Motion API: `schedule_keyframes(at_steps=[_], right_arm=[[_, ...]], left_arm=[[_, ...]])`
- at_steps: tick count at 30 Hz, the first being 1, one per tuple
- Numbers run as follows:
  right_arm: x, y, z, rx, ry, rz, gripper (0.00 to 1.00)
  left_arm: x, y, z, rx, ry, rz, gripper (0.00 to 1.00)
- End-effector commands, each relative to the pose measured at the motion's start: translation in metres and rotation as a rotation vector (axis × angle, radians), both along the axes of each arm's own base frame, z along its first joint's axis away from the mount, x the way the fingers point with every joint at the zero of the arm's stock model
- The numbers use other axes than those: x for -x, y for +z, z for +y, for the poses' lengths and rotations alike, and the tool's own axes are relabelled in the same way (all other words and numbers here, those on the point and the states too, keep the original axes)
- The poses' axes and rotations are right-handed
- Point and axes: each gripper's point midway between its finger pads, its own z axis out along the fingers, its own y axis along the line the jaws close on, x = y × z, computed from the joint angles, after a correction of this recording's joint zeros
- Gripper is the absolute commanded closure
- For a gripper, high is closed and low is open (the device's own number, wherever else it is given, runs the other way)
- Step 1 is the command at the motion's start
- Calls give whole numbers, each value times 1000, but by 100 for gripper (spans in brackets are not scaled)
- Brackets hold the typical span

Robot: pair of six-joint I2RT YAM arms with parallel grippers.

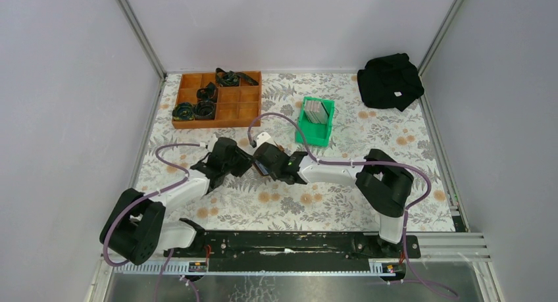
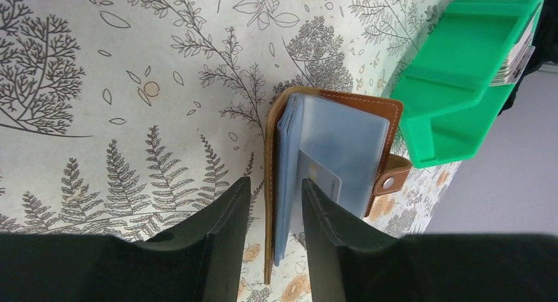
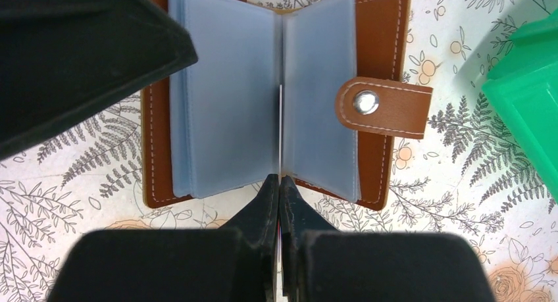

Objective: Put the credit cards into the card holder
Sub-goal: Open the card holder at the center of the board.

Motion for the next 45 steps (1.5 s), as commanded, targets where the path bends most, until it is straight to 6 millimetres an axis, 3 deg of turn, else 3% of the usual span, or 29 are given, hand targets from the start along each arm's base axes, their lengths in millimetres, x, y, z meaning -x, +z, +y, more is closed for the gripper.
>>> schedule_keyframes(at_steps=[1,15,28,45], right_arm=[[-7,19,6,-57,-12,13,100],[-8,20,6,-86,-8,41,100],[-13,27,5,-116,-15,56,100],[-43,51,-2,-194,-57,56,100]], left_arm=[[5,-7,0,-7,-4,17,59],[17,-20,-10,-39,-64,73,62],[0,-26,-19,-113,-65,68,60],[-3,-31,-20,-183,-93,62,69]])
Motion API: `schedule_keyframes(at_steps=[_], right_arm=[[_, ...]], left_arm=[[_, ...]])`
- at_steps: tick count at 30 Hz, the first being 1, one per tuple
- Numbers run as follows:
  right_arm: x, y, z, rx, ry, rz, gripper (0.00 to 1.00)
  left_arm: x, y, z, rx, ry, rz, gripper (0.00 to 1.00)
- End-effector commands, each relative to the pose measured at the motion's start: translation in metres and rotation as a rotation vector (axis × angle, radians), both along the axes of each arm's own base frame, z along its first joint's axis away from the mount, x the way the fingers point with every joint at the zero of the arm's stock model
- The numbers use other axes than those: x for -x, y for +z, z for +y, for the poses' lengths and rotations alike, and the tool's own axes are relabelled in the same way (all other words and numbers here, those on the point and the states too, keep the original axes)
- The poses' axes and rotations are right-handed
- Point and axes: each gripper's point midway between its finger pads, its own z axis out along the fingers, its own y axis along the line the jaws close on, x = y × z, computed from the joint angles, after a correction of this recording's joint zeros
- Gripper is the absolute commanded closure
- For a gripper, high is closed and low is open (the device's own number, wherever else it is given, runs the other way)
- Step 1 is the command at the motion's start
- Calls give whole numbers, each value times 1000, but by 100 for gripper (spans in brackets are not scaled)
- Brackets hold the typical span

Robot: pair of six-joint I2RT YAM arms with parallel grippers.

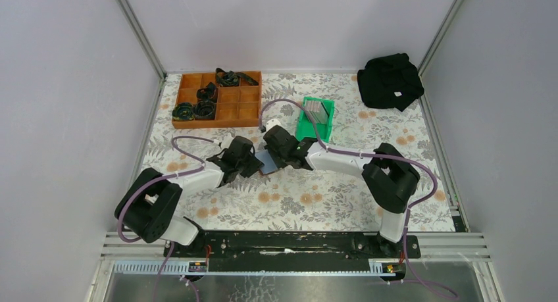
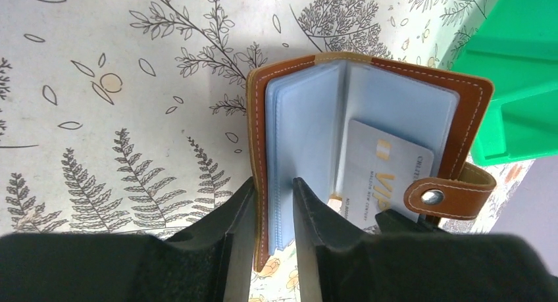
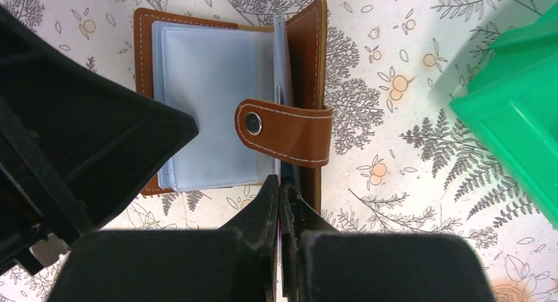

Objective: Put the credit cards into the card holder
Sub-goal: Open the card holder at the center of the board, then insert the credit card into the card holder.

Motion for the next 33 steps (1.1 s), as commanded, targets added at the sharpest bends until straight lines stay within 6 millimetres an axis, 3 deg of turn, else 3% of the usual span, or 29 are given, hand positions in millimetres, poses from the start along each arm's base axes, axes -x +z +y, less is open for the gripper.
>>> schedule_keyframes(at_steps=[1,18,33], right_arm=[[-18,42,10,-97,-17,-47,100],[-53,26,-1,-170,-79,32,100],[-46,-1,-12,-258,-143,159,100]], left_arm=[[-6,1,3,-59,-10,-17,69],[-4,-4,-1,-87,-51,-4,69],[6,-12,0,-124,-135,20,69]])
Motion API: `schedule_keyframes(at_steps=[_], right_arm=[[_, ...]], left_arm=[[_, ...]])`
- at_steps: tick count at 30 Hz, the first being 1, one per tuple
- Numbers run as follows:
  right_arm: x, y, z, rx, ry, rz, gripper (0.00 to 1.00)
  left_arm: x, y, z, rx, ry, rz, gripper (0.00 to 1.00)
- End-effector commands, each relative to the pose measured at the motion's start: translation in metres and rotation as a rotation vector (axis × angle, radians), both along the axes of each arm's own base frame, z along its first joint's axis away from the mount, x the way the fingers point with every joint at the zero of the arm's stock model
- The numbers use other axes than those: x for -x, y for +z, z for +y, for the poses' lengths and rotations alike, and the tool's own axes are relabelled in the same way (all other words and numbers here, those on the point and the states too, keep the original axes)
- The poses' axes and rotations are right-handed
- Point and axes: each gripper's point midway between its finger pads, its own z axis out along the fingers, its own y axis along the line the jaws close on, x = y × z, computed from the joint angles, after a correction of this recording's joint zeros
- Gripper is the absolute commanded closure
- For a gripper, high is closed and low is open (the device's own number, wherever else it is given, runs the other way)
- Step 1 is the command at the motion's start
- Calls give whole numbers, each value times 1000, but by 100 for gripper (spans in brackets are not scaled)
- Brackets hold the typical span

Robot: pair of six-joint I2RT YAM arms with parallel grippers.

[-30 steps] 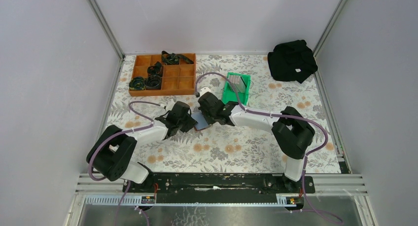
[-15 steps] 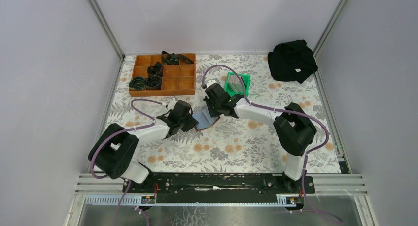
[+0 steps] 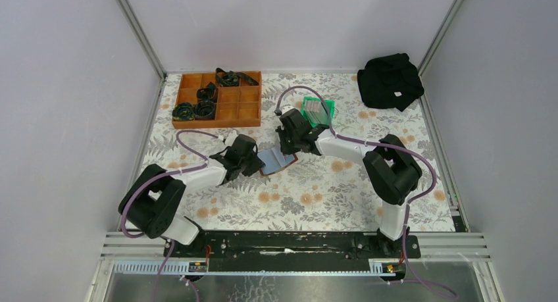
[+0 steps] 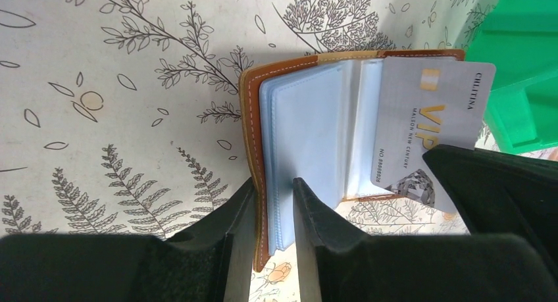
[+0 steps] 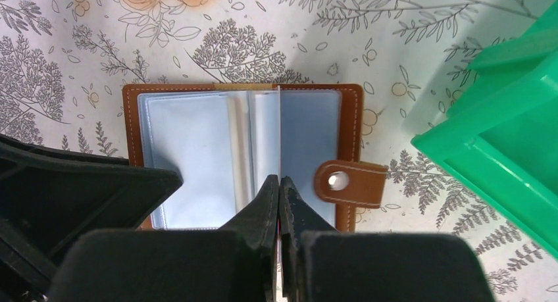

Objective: Put the credit cards into the card holder
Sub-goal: Insert the credit card into the card holder.

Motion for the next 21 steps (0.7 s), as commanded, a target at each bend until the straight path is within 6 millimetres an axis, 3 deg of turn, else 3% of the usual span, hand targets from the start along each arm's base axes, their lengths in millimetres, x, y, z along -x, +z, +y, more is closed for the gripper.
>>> schedule_keyframes(at_steps=[1,21], right_arm=[[-2,-5,-1,-81,-40,53,100],[28,-37,-16,-232,-134,212,100]], left_arm=[[10,-11,4,-63,-60,37,69],[35,-32,5,-92,-196,101,72]])
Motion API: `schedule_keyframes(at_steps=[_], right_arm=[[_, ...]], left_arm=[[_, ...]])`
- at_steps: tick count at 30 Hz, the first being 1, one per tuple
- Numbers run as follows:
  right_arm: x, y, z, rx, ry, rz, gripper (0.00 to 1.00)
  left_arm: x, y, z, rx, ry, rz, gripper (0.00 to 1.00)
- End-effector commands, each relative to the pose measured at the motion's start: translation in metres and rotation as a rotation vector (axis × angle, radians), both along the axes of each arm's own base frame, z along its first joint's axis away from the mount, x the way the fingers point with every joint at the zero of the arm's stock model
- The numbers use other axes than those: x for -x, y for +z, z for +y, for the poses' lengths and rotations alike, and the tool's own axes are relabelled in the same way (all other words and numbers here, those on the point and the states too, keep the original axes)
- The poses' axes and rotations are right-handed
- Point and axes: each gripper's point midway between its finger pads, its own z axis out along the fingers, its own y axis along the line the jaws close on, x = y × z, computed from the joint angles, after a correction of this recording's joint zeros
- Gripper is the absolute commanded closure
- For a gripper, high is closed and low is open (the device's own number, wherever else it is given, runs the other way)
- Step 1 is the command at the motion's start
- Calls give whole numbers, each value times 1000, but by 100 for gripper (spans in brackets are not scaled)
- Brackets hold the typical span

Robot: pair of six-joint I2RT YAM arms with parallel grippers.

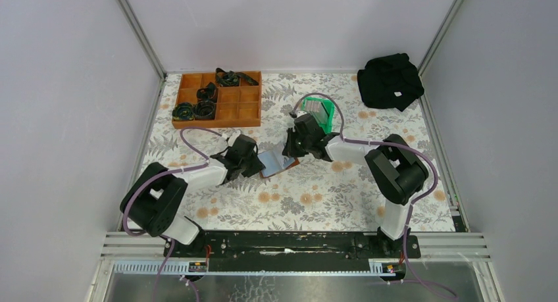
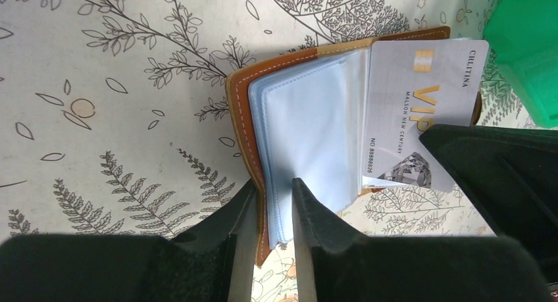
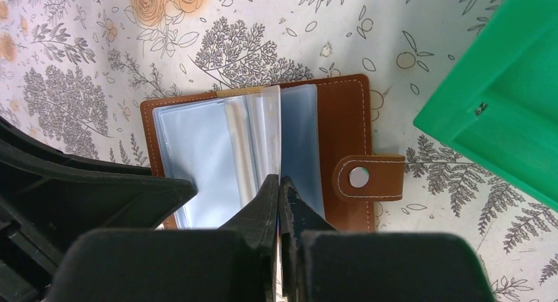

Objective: Put the credit cards into the card holder
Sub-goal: Insert the credit card into the card holder.

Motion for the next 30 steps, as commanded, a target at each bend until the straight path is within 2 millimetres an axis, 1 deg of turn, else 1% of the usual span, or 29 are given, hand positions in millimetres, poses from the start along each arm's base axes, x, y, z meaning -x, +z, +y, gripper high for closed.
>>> schedule_keyframes(at_steps=[1,15,20,26,30], right_arm=[[22,-16,-12,2,-15,95,100],[20,-18,-33,-124,-110,171,100],[22,-17,-36,-186,-133,203,100],[16,-9,-36,-288,-162,223,100],[14,-4,-36,-337,-175,239,100]], left_arm=[[28,-27,9,-66,-82,96,72],[34,-38,10,-89,-112,128,73],[37,-42,11,-97,-124,144,74],[40,-45,14,-116,-130,153,74],[39,-45,13,-118,-137,155,74]])
